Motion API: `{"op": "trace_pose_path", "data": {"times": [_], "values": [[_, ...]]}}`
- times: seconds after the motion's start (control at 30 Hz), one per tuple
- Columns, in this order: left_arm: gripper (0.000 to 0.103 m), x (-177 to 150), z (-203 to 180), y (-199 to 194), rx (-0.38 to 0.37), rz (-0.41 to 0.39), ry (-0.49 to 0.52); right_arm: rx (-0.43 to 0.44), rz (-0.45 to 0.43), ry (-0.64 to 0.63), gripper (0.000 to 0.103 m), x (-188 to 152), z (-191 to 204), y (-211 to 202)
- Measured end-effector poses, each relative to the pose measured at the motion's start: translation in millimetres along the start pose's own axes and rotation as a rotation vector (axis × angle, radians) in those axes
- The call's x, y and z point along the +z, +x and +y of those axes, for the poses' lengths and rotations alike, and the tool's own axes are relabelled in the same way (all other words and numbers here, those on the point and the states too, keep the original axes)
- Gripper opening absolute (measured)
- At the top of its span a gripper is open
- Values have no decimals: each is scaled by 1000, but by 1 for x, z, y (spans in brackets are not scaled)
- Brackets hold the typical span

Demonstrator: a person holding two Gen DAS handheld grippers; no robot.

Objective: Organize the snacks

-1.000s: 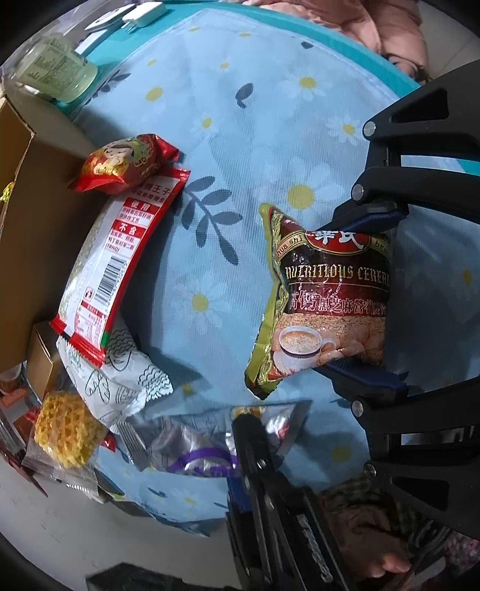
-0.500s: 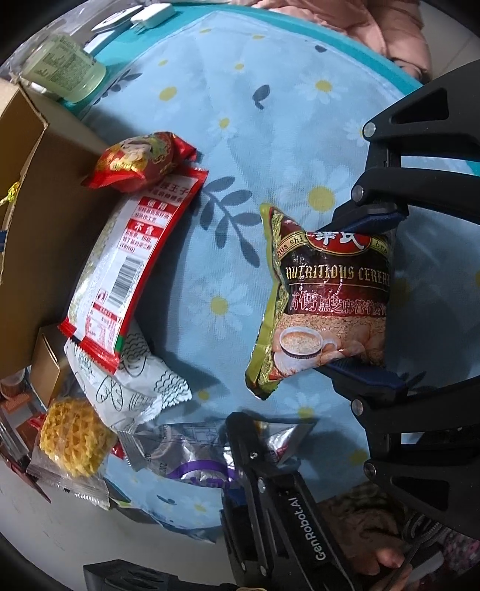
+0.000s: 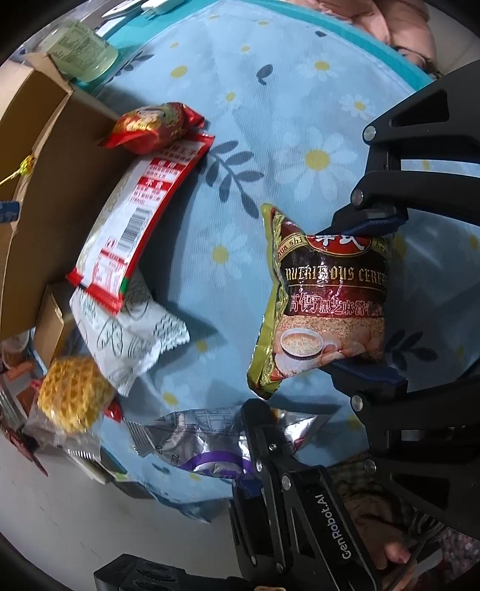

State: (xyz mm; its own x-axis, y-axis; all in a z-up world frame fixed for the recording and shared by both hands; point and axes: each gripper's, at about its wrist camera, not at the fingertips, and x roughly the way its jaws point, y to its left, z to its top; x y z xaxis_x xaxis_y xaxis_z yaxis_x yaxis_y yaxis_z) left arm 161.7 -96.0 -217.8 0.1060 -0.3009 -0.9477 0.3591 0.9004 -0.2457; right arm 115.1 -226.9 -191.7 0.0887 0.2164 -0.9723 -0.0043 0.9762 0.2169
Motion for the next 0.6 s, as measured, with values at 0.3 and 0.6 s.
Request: {"op": "trace_pose_path", "data": {"times": [0.3,0.6], "values": [[25,-15,3,-29,-5,-46,-25,34,-48,-18,54,-7,17,-16],[25,-17,-3,-64,9,-123,-35,57,-121,-26,54,-7,25,-46]]}}
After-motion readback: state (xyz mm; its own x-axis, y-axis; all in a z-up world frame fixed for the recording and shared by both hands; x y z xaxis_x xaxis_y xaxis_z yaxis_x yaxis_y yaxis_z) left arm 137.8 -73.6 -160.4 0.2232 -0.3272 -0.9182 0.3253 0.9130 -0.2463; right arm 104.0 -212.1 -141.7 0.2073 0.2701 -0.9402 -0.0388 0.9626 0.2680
